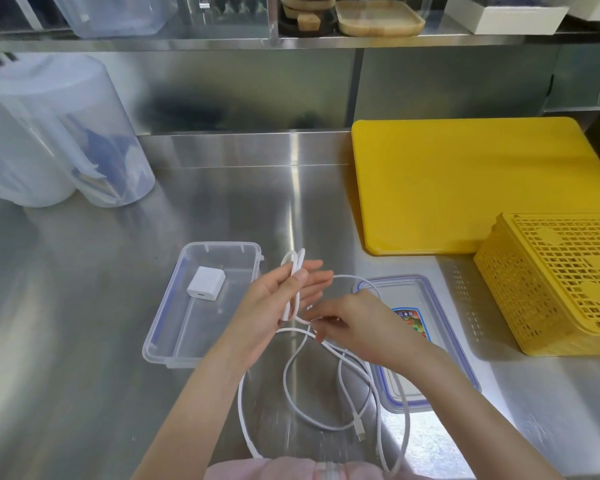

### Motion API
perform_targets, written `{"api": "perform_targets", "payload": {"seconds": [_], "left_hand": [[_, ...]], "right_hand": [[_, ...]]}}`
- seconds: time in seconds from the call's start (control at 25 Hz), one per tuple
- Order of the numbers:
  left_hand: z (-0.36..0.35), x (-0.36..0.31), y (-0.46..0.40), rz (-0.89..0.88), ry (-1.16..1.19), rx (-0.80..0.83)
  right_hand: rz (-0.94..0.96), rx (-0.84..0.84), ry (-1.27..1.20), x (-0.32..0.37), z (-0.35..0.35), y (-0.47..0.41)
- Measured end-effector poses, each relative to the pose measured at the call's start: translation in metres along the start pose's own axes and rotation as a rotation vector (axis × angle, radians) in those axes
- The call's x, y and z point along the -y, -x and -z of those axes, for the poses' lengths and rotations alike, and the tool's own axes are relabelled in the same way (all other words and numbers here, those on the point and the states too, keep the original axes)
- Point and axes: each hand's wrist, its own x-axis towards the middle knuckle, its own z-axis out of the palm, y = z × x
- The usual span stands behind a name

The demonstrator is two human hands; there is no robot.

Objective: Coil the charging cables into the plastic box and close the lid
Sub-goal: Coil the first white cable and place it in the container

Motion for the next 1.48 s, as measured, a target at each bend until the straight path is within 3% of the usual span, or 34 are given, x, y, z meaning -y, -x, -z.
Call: {"api": "perform_targets", "payload": {"seconds": [0.2, 0.36, 0.52, 0.6, 0.8, 1.04, 1.32, 1.48], "left_hand": [[-0.006, 0.008, 0.001, 0.037, -0.4, -0.031], [-0.006, 0.011, -0.001, 0.013, -0.483, -0.079], [0.003, 0.005, -0.004, 0.017, -0.2, -0.212], [0.007, 0.002, -0.005, 0.054, -0.047, -0.161], [0.002, 0.003, -0.001, 0.133, -0.014, 0.022], [0.0, -0.005, 0.005, 0.192, 0.273, 0.144], [-0.006, -0.008, 0.009, 0.149, 0.264, 0.169], [-0.003, -0.01, 0.01, 0.12, 0.22, 0.128]], "right_hand": [[-0.077, -0.067, -0.253, 0.0, 0.008, -0.001], [-0.177, -0.051, -0.441, -0.004, 0.012, -0.001], [-0.171, 0.105, -0.681, -0.009, 0.027, 0.011], [-0.129, 0.014, -0.634, -0.011, 0.035, 0.012], [-0.115, -0.149, -0.387, -0.007, 0.027, -0.001], [-0.076, 0.087, -0.596, -0.004, 0.008, -0.004], [-0.178, -0.008, -0.814, -0.014, 0.006, -0.014], [-0.171, -0.004, -0.806, -0.019, 0.008, -0.011]]}}
